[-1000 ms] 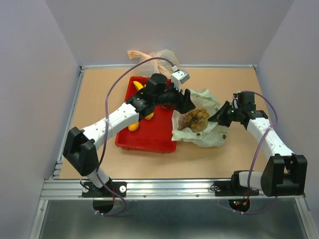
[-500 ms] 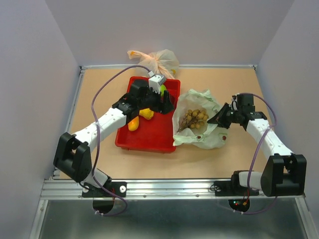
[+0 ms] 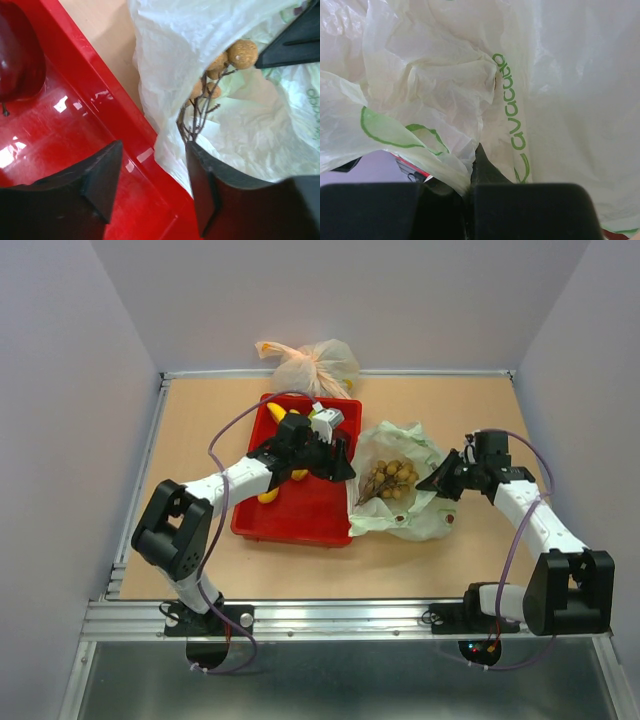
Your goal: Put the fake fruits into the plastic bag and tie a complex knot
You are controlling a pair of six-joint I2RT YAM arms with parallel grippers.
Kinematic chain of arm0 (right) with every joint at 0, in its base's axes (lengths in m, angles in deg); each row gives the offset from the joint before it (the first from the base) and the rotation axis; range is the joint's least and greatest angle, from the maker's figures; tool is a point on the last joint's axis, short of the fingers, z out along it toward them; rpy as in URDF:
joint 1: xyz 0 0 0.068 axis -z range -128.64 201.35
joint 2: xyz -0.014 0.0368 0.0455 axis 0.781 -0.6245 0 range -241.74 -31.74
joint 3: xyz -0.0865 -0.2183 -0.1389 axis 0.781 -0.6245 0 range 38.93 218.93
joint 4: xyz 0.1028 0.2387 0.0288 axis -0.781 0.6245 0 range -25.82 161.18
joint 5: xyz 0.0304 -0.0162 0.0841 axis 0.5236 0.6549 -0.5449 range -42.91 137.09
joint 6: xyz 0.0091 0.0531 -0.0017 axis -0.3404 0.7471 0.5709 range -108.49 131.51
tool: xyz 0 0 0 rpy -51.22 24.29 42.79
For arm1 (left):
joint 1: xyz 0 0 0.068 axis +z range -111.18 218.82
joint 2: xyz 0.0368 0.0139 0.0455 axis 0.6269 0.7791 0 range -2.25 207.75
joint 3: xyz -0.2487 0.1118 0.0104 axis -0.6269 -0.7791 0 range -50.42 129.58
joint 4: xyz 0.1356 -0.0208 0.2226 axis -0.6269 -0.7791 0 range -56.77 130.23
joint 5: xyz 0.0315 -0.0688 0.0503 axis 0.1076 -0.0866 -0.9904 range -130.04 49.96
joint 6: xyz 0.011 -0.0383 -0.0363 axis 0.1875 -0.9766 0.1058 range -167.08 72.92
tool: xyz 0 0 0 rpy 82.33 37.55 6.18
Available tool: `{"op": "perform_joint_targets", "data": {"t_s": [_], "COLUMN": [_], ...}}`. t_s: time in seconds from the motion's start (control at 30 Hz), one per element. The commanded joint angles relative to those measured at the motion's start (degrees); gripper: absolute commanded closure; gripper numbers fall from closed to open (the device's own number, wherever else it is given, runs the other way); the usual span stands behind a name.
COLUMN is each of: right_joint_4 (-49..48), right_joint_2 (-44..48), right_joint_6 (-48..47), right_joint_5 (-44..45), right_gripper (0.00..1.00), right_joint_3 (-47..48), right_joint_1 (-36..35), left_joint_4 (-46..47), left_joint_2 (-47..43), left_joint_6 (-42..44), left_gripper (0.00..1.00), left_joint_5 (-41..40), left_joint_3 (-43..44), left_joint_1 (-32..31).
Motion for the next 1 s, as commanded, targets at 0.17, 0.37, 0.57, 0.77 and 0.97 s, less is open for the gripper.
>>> {"op": "perform_joint_targets", "data": {"t_s": [0.17, 0.37, 0.57, 0.77, 0.97], "right_joint_4": [-1.86, -0.11, 5.77, 7.63, 4.30], "right_joint_2": [1.92, 3.06, 5.08, 5.26, 3.33], "right_joint_6": [-1.25, -3.27, -6.00, -6.79, -8.89], "right_joint_5": [-0.87, 0.09, 3.69, 2.81, 1.68], "right_gripper": [1.00, 1.00, 1.00, 1.00, 0.99], "right_joint_3": [-1.43, 0.85, 6.03, 6.57, 3.33], "right_joint_1": [0.18, 1.50, 1.50, 1.50, 1.50], "left_joint_4": [8.87, 7.46, 2.71, 3.52, 2.80], "left_joint_2": [3.56, -5.37, -11.20, -12.97, -6.47], "left_joint_6": [-1.93, -3.51, -9.03, -12.05, -10.47], "left_gripper": [0.71, 1.00, 1.00, 1.00, 1.00], "left_joint_5": [9.79, 14.36, 19.81, 20.87, 18.41], "left_joint_3": [2.40, 4.15, 9.69, 9.69, 5.47], "left_joint_1": [-0.63, -0.19, -0.10, 0.16, 4.29]}}
